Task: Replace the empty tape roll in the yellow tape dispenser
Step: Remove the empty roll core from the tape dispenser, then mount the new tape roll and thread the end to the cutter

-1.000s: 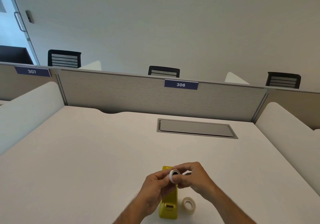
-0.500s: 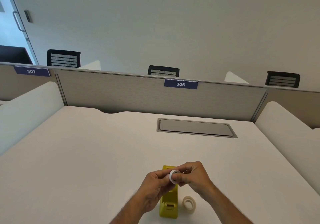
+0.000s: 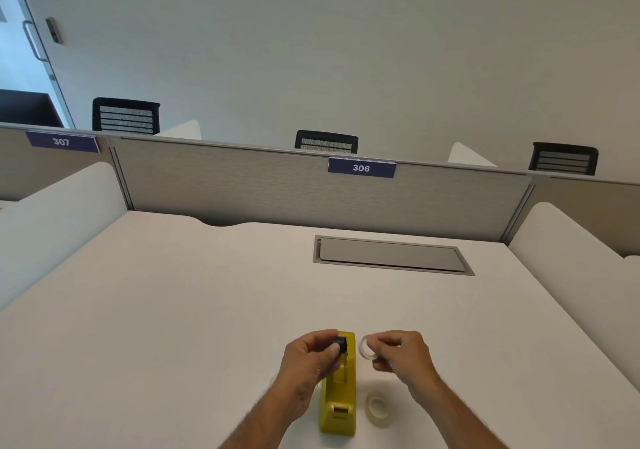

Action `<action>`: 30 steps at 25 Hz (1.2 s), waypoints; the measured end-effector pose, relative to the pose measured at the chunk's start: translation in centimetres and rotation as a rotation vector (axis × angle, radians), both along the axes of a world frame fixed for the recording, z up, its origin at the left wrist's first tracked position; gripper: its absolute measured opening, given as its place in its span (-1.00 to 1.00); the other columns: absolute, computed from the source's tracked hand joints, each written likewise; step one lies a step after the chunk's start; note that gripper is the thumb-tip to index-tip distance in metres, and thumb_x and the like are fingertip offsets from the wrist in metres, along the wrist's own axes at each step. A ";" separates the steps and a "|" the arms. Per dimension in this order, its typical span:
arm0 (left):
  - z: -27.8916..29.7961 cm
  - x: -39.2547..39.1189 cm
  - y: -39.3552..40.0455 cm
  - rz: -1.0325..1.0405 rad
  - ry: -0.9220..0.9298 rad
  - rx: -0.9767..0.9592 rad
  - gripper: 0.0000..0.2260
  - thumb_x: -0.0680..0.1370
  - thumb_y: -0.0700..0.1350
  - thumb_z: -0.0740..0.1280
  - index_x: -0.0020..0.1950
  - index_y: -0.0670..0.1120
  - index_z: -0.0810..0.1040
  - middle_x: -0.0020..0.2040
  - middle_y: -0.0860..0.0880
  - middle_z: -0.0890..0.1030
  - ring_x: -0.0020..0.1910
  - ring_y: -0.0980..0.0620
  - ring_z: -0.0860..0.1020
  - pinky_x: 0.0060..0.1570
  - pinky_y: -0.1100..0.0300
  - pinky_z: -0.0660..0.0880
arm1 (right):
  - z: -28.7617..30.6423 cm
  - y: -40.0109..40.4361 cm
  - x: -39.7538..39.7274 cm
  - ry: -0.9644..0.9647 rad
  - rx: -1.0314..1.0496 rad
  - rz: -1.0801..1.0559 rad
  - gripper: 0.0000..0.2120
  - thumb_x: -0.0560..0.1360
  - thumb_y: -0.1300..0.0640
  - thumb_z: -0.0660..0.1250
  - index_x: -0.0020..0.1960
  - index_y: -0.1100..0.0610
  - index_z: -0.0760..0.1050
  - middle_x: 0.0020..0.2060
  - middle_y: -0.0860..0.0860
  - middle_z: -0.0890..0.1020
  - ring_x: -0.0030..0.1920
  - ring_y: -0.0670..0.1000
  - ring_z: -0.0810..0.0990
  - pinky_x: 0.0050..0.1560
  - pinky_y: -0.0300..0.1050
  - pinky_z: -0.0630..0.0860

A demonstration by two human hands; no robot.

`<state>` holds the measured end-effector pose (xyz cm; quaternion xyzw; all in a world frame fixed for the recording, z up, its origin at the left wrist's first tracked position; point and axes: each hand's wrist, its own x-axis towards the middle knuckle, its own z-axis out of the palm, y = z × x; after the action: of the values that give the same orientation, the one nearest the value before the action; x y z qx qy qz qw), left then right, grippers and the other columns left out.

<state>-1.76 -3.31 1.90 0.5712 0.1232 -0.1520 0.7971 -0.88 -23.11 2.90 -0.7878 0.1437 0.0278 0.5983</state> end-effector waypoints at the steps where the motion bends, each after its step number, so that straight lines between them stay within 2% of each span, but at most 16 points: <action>1: -0.1 0.0 0.0 0.003 0.000 0.011 -0.78 0.51 -0.38 0.40 0.08 -0.14 0.69 0.01 -0.16 0.74 0.02 -0.13 0.69 -0.08 0.11 0.64 | -0.5 -0.3 0.1 0.039 -0.108 -0.005 -0.98 0.43 0.19 0.53 -0.18 0.11 0.73 -0.36 0.02 0.75 -0.38 0.04 0.72 -0.27 -0.11 0.69; 6: -0.8 0.0 0.1 -0.007 -0.001 0.052 -0.78 0.48 -0.39 0.43 0.03 -0.12 0.71 0.00 -0.15 0.73 -0.04 -0.08 0.70 -0.10 0.12 0.66 | -2.1 -1.2 0.1 0.136 -0.523 0.082 -0.82 0.38 0.25 0.44 -0.38 0.11 0.69 -0.53 0.01 0.68 -0.51 -0.06 0.67 -0.37 -0.26 0.58; 10: -1.1 0.1 0.0 -0.025 0.008 0.096 -0.76 0.49 -0.37 0.44 0.11 -0.14 0.68 0.07 -0.15 0.71 0.05 -0.11 0.68 -0.02 0.07 0.67 | -2.9 -1.4 0.3 0.182 -0.648 0.101 -0.76 0.37 0.26 0.39 -0.46 0.14 0.64 -0.56 0.03 0.66 -0.48 -0.05 0.66 -0.35 -0.21 0.58; 12: -1.3 0.1 0.0 -0.029 0.018 0.119 -0.75 0.49 -0.35 0.44 0.13 -0.13 0.67 0.09 -0.13 0.70 0.06 -0.10 0.67 -0.01 0.07 0.68 | -3.2 -1.3 0.5 0.193 -0.682 0.125 -0.79 0.41 0.22 0.41 -0.40 0.18 0.65 -0.50 0.05 0.69 -0.48 -0.06 0.66 -0.37 -0.22 0.55; 14: -1.4 0.1 0.0 -0.031 0.029 0.139 -0.75 0.50 -0.34 0.44 0.13 -0.13 0.66 0.09 -0.12 0.69 0.06 -0.09 0.67 0.00 0.08 0.68 | -3.3 -1.2 0.4 0.169 -0.679 0.117 -0.83 0.43 0.16 0.45 -0.32 0.18 0.66 -0.37 0.04 0.73 -0.41 -0.07 0.65 -0.29 -0.14 0.58; 16: -1.4 0.1 -0.1 -0.032 0.036 0.149 -0.75 0.50 -0.34 0.44 0.13 -0.12 0.66 0.10 -0.12 0.69 0.06 -0.09 0.66 0.02 0.05 0.68 | -3.2 -1.2 0.2 0.117 -0.670 0.098 -0.90 0.44 0.10 0.47 -0.11 0.11 0.70 -0.16 0.01 0.75 -0.25 -0.08 0.64 -0.19 -0.17 0.57; 17: -1.4 0.1 -0.1 -0.032 0.039 0.153 -0.76 0.50 -0.34 0.44 0.13 -0.12 0.66 0.09 -0.11 0.69 0.06 -0.08 0.67 0.03 0.04 0.68 | -3.2 -1.3 0.1 0.086 -0.684 0.112 -0.86 0.43 0.05 0.48 -0.05 0.08 0.69 -0.13 -0.02 0.74 -0.21 -0.11 0.62 -0.15 -0.22 0.56; 19: -1.5 0.1 -0.1 -0.032 0.043 0.154 -0.77 0.49 -0.34 0.45 0.10 -0.11 0.67 0.07 -0.11 0.69 0.04 -0.08 0.68 0.00 0.07 0.69 | -3.0 -1.3 -0.6 0.026 -0.730 0.192 -0.81 0.37 -0.09 0.46 -0.09 -0.01 0.66 -0.20 -0.09 0.70 -0.23 -0.14 0.60 -0.15 -0.24 0.57; 21: -1.5 0.1 -0.1 -0.030 0.044 0.154 -0.77 0.49 -0.34 0.45 0.09 -0.11 0.67 0.07 -0.10 0.69 0.03 -0.07 0.68 -0.04 0.10 0.69 | -3.0 -1.4 -1.5 -0.004 -0.794 0.323 -0.67 0.27 -0.26 0.40 -0.09 -0.07 0.62 -0.21 -0.13 0.66 -0.21 -0.14 0.58 -0.17 -0.25 0.54; 25: -1.6 0.2 -0.1 -0.029 0.050 0.172 -0.77 0.49 -0.33 0.45 0.09 -0.08 0.67 0.06 -0.09 0.69 0.02 -0.06 0.68 -0.14 0.17 0.67 | -3.9 -1.3 -2.8 0.022 -1.019 0.609 -0.29 0.17 -0.52 0.27 0.19 -0.16 0.48 0.06 -0.21 0.58 -0.01 -0.12 0.52 -0.04 -0.22 0.44; 28: -1.6 0.1 -0.1 -0.026 0.055 0.183 -0.77 0.49 -0.33 0.46 0.08 -0.08 0.67 0.04 -0.07 0.69 0.00 -0.05 0.69 -0.18 0.21 0.65 | -4.2 -1.0 -3.2 0.051 -0.961 0.577 -0.30 0.19 -0.50 0.29 0.20 -0.13 0.49 0.09 -0.18 0.57 0.03 -0.10 0.52 -0.06 -0.24 0.41; 30: -1.5 0.0 0.0 -0.031 0.046 0.180 -0.76 0.49 -0.33 0.46 0.11 -0.10 0.67 0.06 -0.08 0.69 0.01 -0.06 0.69 -0.13 0.17 0.67 | -4.1 -0.8 -3.3 0.039 -0.833 0.478 -0.40 0.22 -0.39 0.40 0.16 -0.11 0.55 0.06 -0.17 0.59 -0.01 -0.11 0.55 -0.04 -0.25 0.49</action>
<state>-1.77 -3.31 0.40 0.6388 0.1457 -0.1657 0.7370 -4.15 -23.94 -1.19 -0.9708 -0.0315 0.1195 0.2058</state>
